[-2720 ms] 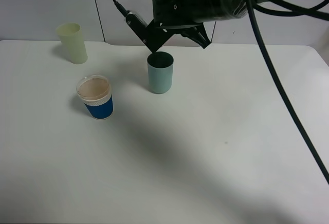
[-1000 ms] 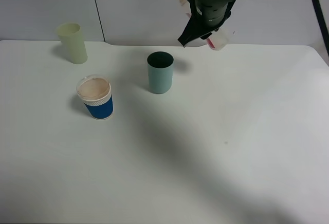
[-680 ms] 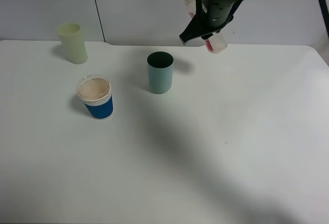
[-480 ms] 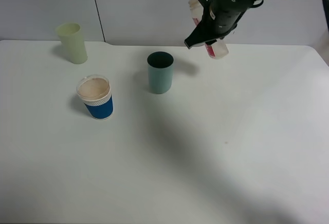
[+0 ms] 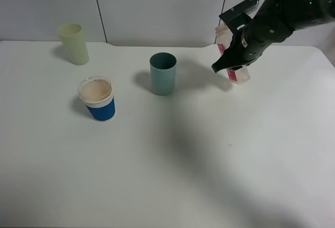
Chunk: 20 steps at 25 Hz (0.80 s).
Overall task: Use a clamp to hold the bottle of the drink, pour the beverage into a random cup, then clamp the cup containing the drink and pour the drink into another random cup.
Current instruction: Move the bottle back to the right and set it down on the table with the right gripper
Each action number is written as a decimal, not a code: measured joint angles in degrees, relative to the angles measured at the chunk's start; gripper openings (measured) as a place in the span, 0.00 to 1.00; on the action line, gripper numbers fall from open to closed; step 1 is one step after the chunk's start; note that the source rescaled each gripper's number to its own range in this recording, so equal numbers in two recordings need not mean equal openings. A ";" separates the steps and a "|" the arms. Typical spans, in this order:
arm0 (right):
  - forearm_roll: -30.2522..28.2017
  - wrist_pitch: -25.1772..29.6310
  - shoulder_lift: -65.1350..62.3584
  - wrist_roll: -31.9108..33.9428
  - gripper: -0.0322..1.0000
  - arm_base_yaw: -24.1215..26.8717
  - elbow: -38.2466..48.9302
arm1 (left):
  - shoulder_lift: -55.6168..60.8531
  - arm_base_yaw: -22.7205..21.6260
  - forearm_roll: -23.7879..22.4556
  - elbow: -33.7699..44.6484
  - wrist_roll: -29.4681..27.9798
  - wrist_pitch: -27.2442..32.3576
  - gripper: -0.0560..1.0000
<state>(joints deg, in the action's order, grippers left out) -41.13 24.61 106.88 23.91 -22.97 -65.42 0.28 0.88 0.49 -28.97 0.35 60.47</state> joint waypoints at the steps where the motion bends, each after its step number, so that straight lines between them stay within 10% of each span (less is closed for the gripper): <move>1: 0.00 -0.71 0.00 0.00 0.03 0.36 0.57 | 0.00 0.00 0.00 0.00 0.00 0.00 0.99; 20: 2.62 -21.05 -0.06 -3.62 0.03 6.22 5.16 | 0.00 0.00 0.00 0.00 0.00 0.00 0.99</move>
<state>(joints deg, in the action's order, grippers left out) -38.51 3.56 106.82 20.28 -16.75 -60.27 0.28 0.88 0.49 -28.97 0.35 60.47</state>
